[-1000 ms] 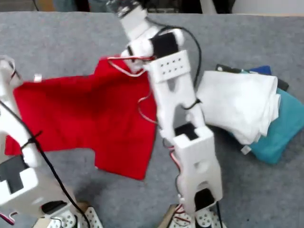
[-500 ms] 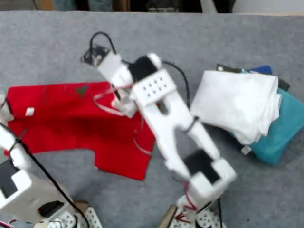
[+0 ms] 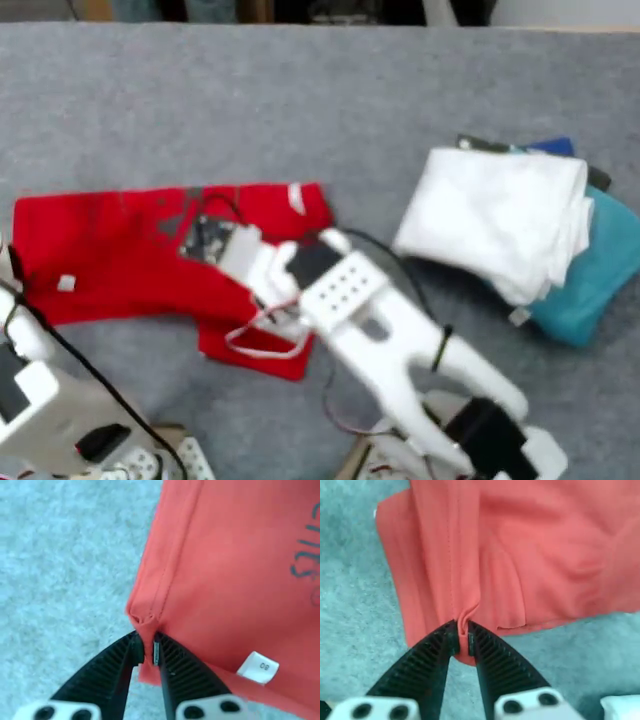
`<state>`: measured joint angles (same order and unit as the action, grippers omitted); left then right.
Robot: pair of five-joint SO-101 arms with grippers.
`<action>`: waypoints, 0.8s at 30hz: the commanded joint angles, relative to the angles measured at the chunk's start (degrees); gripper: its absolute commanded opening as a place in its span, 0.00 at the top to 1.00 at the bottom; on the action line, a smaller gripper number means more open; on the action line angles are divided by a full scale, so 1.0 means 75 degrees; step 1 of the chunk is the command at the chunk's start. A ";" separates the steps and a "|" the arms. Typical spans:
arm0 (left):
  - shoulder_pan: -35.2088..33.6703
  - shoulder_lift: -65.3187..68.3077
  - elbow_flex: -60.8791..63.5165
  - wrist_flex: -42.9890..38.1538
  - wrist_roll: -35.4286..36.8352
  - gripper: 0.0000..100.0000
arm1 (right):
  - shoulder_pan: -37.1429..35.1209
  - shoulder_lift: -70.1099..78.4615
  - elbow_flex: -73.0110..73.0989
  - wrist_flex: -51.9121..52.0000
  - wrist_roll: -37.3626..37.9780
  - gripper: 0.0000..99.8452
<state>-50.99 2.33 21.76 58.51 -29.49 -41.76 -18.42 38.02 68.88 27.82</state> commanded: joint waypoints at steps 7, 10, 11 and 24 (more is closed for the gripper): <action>-0.0088 -0.0152 0.0147 0.0879 -0.1266 0.87 | 0.0234 -0.0322 0.0287 -0.0023 0.0399 0.94; -0.0358 -0.0152 0.0029 0.0891 -0.1254 0.82 | 0.0234 -0.0334 -0.0006 0.0422 0.0527 0.80; -0.0463 -0.0152 -0.0123 0.0938 -0.1278 0.82 | 0.0234 -0.0334 -0.0170 0.0633 0.0645 0.76; 0.0920 0.0035 -0.2327 0.1160 0.1453 0.96 | -0.0164 0.1776 -0.3007 -0.0141 -0.0598 0.98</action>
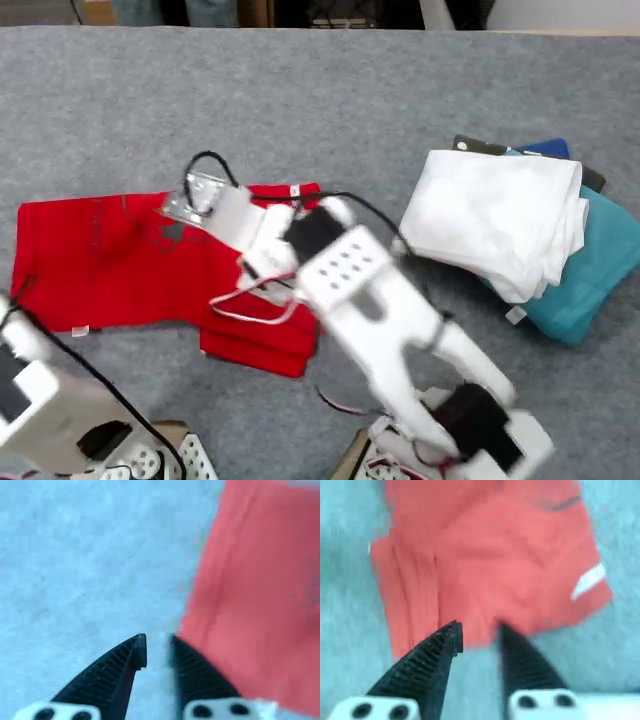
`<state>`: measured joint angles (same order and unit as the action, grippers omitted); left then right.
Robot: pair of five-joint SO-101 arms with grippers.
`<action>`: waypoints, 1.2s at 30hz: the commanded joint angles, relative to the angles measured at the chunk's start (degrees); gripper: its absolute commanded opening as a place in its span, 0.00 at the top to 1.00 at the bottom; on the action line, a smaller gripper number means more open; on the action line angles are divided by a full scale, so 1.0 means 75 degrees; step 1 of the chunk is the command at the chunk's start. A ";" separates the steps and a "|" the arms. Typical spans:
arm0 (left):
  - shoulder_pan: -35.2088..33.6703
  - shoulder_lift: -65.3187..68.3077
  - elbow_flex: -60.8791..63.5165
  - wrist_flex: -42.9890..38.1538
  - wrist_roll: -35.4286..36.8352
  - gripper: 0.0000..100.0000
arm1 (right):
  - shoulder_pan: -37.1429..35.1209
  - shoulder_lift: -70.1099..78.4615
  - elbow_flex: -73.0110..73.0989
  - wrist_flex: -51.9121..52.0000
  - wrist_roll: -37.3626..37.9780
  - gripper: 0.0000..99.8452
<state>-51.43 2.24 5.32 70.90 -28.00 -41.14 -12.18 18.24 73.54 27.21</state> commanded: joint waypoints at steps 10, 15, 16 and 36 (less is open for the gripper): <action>0.2210 0.2860 -0.0615 -0.1817 0.1524 0.97 | -0.1805 0.3065 -0.0498 -0.0973 -0.0457 0.99; 0.1694 0.3165 -0.0990 -0.1829 0.1500 0.97 | -0.1981 0.2561 -0.0358 -0.0117 -0.0070 0.99; 0.1647 0.3177 -0.1037 -0.1829 0.1489 0.97 | -0.2157 0.2374 -0.0240 -0.0012 0.0035 0.99; 0.1272 0.3165 -0.2585 0.0434 0.1817 0.97 | -0.1078 0.3768 0.0158 -0.1770 0.0000 0.99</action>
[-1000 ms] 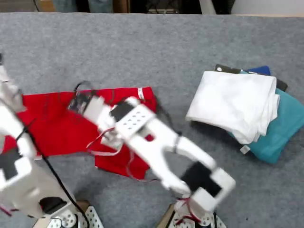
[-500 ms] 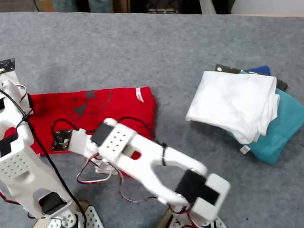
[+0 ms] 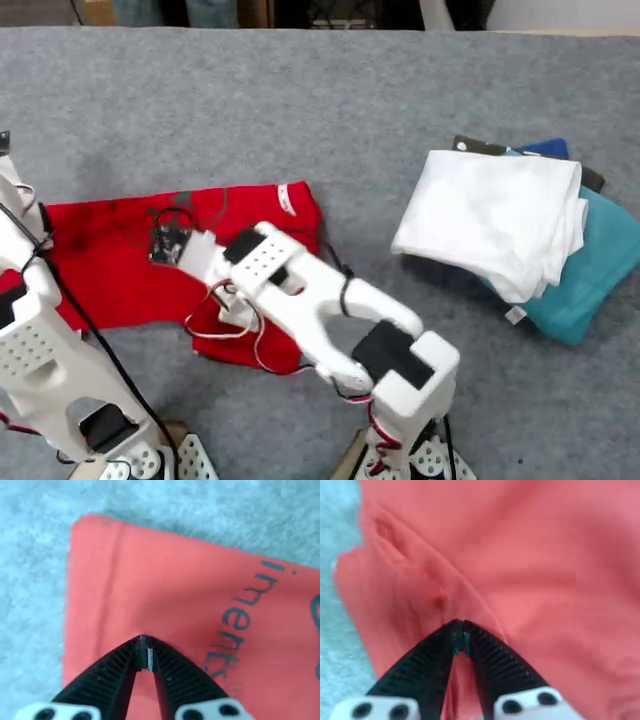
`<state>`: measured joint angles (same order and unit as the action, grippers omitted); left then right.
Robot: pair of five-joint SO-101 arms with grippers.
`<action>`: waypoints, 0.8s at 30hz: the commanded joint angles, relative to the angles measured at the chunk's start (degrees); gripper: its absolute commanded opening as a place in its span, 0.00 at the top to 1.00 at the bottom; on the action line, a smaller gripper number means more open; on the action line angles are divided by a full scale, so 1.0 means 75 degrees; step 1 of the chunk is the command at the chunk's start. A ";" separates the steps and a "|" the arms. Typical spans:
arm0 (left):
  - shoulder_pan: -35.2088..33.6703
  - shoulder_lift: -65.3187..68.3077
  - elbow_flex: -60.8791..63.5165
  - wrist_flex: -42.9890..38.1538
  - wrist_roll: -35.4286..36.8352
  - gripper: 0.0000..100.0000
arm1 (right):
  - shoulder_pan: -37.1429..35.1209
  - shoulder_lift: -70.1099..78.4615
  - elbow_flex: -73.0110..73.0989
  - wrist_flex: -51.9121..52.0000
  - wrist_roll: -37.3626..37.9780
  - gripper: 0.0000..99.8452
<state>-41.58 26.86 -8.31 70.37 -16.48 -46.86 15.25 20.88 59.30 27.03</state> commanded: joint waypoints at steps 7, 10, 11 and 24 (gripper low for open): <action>-0.0088 -0.0047 -0.1612 0.0774 0.0410 0.97 | -0.1266 -0.0979 0.0252 0.1020 0.0023 0.99; -0.0088 -0.0035 -0.1553 0.0774 0.0387 0.97 | -0.1465 -0.1788 0.0885 0.1032 0.0023 0.99; -0.0123 -0.0035 -0.1541 0.0785 0.0387 0.97 | -0.1489 -0.2045 0.1131 0.1020 0.0035 0.99; -0.0733 -0.0105 -0.1577 0.0903 0.0387 0.97 | -0.1289 -0.3053 0.2174 0.0703 0.0305 0.98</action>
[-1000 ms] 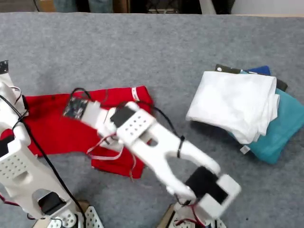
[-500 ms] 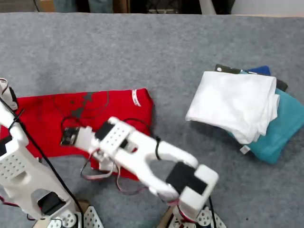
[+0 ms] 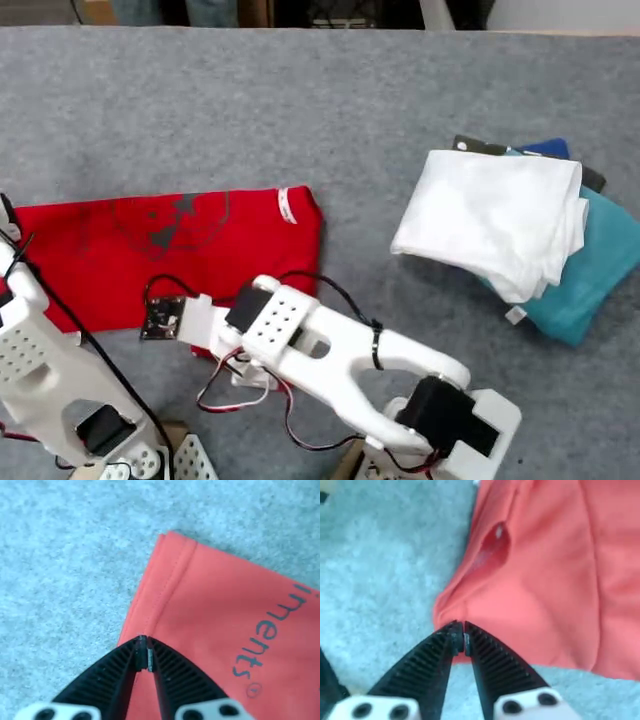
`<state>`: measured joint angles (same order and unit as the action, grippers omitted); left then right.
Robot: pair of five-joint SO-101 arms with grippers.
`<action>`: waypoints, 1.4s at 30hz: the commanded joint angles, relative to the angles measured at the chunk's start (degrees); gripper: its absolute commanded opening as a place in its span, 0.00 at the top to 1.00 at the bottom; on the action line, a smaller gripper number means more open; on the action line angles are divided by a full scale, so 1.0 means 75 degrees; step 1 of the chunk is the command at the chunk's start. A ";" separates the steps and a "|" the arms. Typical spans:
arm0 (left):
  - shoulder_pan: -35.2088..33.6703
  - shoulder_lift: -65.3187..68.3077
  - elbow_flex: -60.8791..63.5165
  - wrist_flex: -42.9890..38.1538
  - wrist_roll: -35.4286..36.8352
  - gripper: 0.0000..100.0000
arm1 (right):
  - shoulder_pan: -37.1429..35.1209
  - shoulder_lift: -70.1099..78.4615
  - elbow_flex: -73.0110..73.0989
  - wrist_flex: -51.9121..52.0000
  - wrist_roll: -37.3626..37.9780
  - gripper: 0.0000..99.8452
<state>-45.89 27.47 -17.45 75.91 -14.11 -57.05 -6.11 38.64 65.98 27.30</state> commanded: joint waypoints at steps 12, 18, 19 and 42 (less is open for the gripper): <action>-0.0651 -0.0199 -0.1272 0.1278 0.0059 0.97 | 0.0000 0.2479 -0.1342 -0.0481 0.0973 0.80; -0.0615 -0.0199 -0.1225 0.1289 0.0059 0.97 | 0.0246 0.2714 -0.1541 -0.0199 0.1477 0.97; -0.0615 -0.0199 -0.1260 0.1301 0.0059 0.97 | 0.0375 0.2702 -0.1553 -0.0234 0.1477 0.99; -0.0111 -0.0188 -0.1237 0.1395 0.0094 0.97 | 0.2731 0.6652 -1.2232 0.4138 0.2977 0.99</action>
<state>-47.56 27.47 -24.13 85.23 -14.11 -37.36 37.14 -38.90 95.16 46.11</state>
